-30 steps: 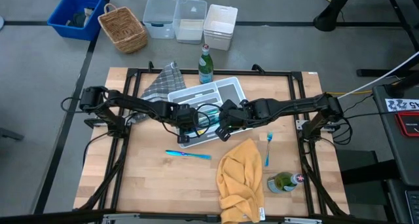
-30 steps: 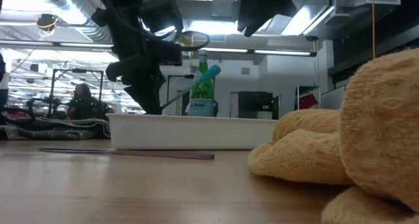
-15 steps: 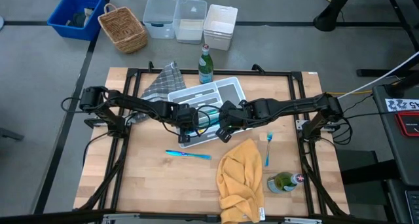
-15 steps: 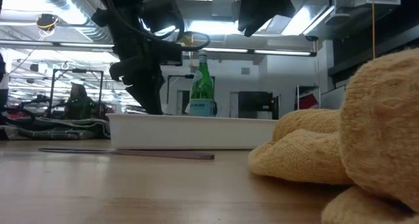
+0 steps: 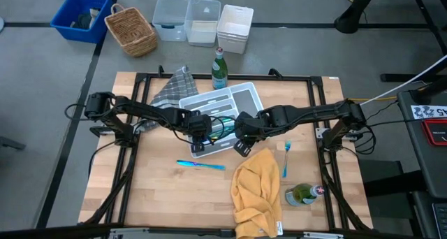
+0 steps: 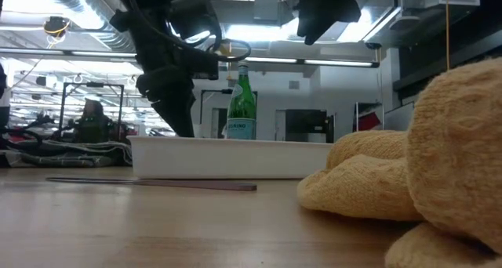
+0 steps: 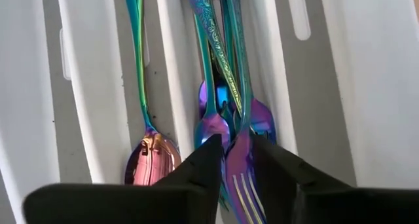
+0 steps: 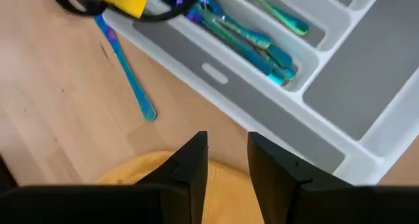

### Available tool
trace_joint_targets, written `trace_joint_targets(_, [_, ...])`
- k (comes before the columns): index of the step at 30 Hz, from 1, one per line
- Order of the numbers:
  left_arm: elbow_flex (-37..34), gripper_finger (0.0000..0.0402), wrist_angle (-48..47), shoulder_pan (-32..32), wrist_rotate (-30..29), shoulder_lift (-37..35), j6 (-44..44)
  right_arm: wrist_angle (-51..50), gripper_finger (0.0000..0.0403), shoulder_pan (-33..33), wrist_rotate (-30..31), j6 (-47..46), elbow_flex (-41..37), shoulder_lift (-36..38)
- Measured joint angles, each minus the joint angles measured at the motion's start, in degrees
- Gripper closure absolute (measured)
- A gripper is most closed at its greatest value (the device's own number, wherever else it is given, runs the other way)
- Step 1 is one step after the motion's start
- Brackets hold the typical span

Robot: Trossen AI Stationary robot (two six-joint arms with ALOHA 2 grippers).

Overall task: Sort silverware
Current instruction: Put the fork in the silverware tray

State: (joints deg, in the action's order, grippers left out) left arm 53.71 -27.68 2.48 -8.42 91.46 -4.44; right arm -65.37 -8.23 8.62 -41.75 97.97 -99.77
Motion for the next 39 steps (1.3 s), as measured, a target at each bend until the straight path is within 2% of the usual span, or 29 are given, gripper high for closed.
trace_joint_targets(12, [3.4, 0.0316, -4.0, -0.4, 0.4, -4.3, -4.3, -3.8, 0.0292, 0.0, -4.3, -0.8, 0.0, 0.0])
trace_joint_targets(16, [3.8, 0.0316, -6.4, -1.6, 1.2, -6.5, -7.1, -7.8, 0.0292, -0.1, -5.4, -5.9, 0.0, 0.0])
trace_joint_targets(22, [3.8, 0.0316, -7.9, -4.4, 6.2, -8.6, -9.3, -14.4, 0.0292, -0.9, -5.1, -16.6, -1.2, 0.0])
trace_joint_targets(26, [3.8, 0.0316, -7.8, -6.7, 8.5, -8.9, -10.2, -17.6, 0.0292, -3.1, -4.0, -22.3, -4.7, 0.0])
trace_joint_targets(31, [3.8, 0.0316, -7.7, -9.0, 8.5, -9.0, -10.0, -17.7, 0.0292, -4.4, -4.1, -27.1, -11.5, 0.0])
trace_joint_targets(39, [3.8, 0.0316, -7.7, -10.9, 8.5, -9.0, -10.1, -16.8, 0.0292, -4.5, -13.3, -29.0, -23.6, 0.1])
